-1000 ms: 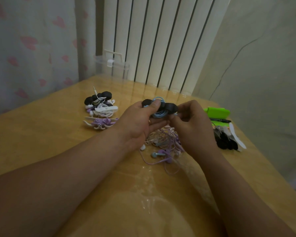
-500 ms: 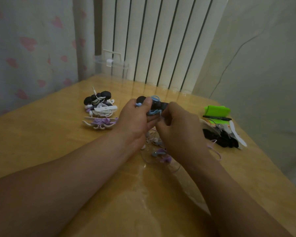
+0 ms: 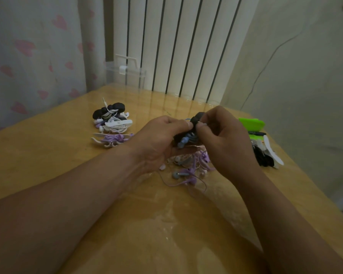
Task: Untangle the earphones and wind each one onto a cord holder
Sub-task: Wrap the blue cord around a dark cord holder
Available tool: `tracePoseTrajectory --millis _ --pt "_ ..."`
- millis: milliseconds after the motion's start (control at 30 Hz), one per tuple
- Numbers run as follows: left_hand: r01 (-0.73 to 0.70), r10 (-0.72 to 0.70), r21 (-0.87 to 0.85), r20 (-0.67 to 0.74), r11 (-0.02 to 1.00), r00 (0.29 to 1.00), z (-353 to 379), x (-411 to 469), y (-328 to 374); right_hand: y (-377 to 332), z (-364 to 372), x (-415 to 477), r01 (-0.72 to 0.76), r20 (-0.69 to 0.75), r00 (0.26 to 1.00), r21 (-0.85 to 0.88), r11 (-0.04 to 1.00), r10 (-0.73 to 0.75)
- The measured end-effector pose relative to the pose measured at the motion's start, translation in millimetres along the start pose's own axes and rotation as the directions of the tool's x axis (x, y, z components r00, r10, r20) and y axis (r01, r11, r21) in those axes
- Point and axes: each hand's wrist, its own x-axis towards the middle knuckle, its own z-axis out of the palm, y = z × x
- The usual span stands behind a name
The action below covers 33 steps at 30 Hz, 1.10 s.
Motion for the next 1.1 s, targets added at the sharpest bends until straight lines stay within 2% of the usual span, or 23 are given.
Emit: tracePoseTrajectory --millis 133,267,400,467,567,633,700,800,933,1033,1100 --pt "0.014 -0.011 -0.026 0.116 1.000 0.993 -4 -1 3 1 -1 0 0.027 0.032 0.999 0.027 0.999 -0.028" --pt "-0.029 0.032 -0.109 0.020 0.994 0.999 -1 2 1 8 2 2 -0.115 0.047 0.992 0.042 0.992 0.113" --pt "-0.024 0.029 -0.188 0.025 0.982 0.999 1 5 -4 9 4 4 -0.253 0.078 0.967 0.222 0.942 0.241" --pt "-0.031 0.035 -0.189 0.016 0.981 0.999 3 4 -5 9 3 4 -0.280 0.097 0.960 0.257 0.925 0.263" --pt "-0.130 0.129 -0.018 -0.030 0.991 0.991 2 4 -6 9 4 0 -0.203 0.090 0.978 0.161 0.966 0.191" --pt "-0.214 0.227 0.178 -0.056 0.960 0.972 -1 2 -6 8 6 -5 -0.082 0.080 0.994 0.018 0.996 0.080" --pt "-0.262 0.295 0.313 -0.063 0.913 0.953 -3 0 -5 4 9 -9 0.014 0.076 0.997 -0.049 0.999 -0.011" --pt "-0.283 0.322 0.351 -0.058 0.893 0.945 -3 -1 -6 0 13 -12 0.103 0.051 0.994 -0.149 0.983 -0.097" --pt "-0.290 0.345 0.359 -0.098 0.887 0.933 0 0 -8 -3 12 -11 0.121 -0.017 0.992 -0.224 0.967 -0.128" --pt "-0.311 0.363 0.355 -0.090 0.882 0.928 0 0 -12 -3 13 -11 0.100 0.001 0.995 -0.189 0.977 -0.101" --pt "-0.348 0.414 0.424 -0.071 0.836 0.908 -2 1 -14 -2 13 -11 0.052 0.037 0.998 -0.139 0.989 -0.047"
